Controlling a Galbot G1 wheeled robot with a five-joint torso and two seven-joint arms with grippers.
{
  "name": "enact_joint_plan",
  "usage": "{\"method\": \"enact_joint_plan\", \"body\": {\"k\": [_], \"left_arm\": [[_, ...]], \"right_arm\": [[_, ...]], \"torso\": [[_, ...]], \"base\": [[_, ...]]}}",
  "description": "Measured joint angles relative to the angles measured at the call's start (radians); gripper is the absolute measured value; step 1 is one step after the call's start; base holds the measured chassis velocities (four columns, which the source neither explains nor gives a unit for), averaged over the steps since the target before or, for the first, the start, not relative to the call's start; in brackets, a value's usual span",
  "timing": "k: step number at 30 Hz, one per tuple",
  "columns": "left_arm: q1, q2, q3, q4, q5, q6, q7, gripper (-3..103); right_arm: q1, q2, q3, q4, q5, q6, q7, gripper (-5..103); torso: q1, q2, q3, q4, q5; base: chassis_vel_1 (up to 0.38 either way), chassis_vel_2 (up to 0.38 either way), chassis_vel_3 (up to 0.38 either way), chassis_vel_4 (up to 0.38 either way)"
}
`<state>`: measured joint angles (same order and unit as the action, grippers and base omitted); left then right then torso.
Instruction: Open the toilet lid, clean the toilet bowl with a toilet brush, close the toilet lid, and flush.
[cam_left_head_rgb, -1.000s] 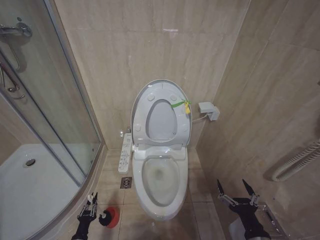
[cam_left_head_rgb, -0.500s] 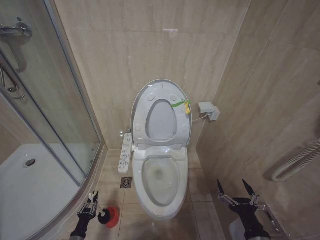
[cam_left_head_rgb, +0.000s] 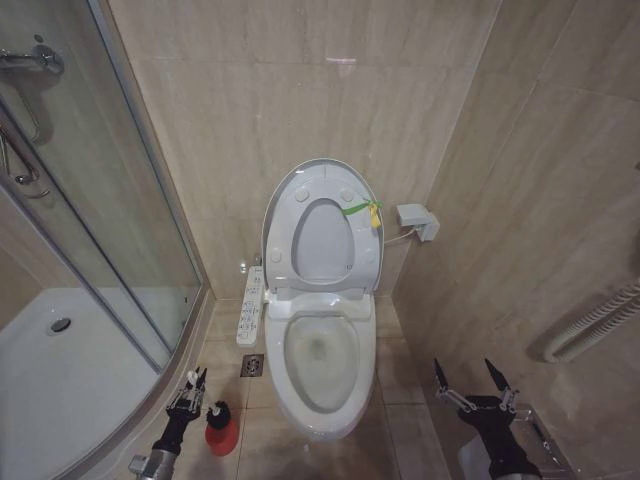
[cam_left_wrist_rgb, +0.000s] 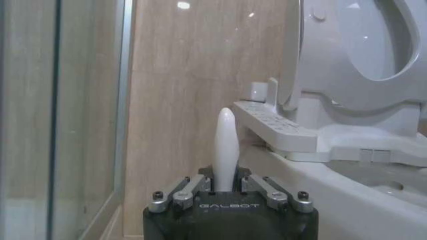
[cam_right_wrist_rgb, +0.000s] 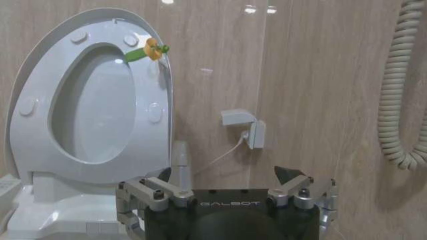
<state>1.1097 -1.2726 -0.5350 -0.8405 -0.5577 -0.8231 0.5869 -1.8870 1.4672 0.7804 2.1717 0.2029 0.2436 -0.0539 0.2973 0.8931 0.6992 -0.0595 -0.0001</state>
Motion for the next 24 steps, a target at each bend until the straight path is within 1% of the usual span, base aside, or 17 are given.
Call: {"method": "enact_joint_plan", "body": {"k": [8,24], "left_arm": [[-0.038,0.0,0.002,0.047,0.017,0.0,0.012,20],[-0.049,-0.006,0.001,0.102,0.036,0.0,0.007,20]], "right_arm": [[0.0,0.0,0.0,0.0,0.0,0.0,0.0,100],[0.0,0.0,0.0,0.0,0.0,0.0,0.0,100]], "torso": [[0.0,0.0,0.0,0.0,0.0001],[0.0,0.0,0.0,0.0,0.0001]], "base": [[0.0,0.0,0.0,0.0],[0.0,0.0,0.0,0.0]]}}
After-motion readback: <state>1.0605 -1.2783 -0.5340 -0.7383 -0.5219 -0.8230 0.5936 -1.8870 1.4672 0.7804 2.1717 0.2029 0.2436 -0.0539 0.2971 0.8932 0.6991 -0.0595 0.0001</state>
